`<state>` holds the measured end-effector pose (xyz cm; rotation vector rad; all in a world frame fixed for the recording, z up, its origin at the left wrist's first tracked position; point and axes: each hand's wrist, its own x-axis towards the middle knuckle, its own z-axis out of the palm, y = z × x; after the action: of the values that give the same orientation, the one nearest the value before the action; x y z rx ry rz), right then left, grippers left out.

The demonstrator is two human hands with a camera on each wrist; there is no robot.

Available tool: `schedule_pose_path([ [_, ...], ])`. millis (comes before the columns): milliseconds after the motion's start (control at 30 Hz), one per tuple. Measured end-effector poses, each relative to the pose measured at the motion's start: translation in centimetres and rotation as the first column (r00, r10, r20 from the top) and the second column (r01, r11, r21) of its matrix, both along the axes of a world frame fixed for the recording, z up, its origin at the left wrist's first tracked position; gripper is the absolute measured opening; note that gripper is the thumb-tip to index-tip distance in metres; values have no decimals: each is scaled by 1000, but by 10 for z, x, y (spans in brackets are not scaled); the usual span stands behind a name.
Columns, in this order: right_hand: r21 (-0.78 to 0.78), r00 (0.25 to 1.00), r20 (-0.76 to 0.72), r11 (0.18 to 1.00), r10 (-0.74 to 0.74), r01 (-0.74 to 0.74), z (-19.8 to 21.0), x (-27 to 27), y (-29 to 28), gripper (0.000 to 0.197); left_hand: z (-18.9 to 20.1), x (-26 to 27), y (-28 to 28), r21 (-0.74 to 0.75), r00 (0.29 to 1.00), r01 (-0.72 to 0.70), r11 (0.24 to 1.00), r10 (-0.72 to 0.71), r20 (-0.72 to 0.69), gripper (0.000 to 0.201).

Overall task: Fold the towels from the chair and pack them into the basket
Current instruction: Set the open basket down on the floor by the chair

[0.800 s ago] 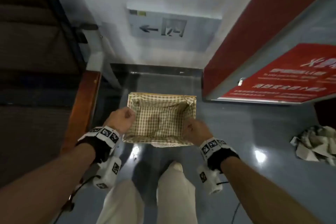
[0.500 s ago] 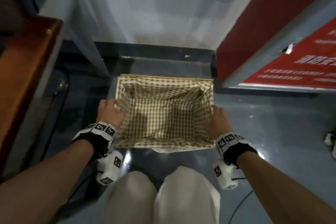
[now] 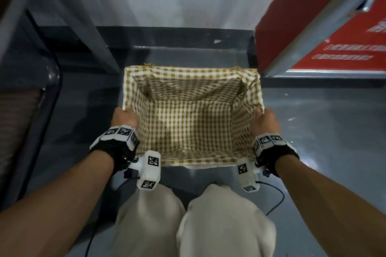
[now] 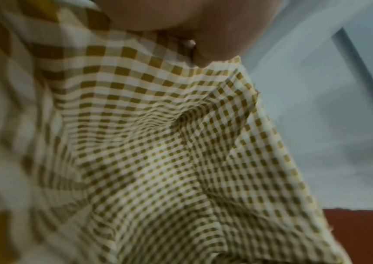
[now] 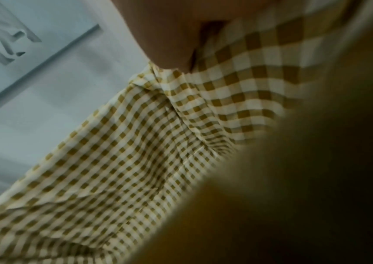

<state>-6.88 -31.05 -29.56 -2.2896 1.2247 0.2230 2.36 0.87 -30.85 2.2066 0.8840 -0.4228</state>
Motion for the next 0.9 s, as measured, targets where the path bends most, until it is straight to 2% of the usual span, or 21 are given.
schedule_pose_path([
  [100, -4, 998, -63, 1000, -14, 13, 46, -34, -4, 41, 43, -8, -8, -66, 995, -71, 995, 66, -76, 60],
  [200, -33, 993, -94, 997, -74, 71, 101, -73, -2, 42, 100, -22, -20, -133, 997, -69, 989, 62, -54, 59],
  [400, 0, 961, -30, 962, -273, 274, 207, -153, 15, 44, 212, -66, -24, -130, 987, 159, 979, -157, 23, 61],
  [567, 20, 890, 39, 891, -453, 453, 283, -224, 33, 45, 296, -116, -22, -153, 954, 298, 942, -286, 92, 59],
  [733, 58, 807, 129, 817, -576, 574, 322, -290, 52, 42, 343, -163, -23, -219, 942, 326, 920, -297, 154, 47],
  [900, 137, 695, 180, 718, -696, 683, 325, -357, 67, 40, 350, -212, -25, -183, 929, 353, 917, -321, 184, 42],
])
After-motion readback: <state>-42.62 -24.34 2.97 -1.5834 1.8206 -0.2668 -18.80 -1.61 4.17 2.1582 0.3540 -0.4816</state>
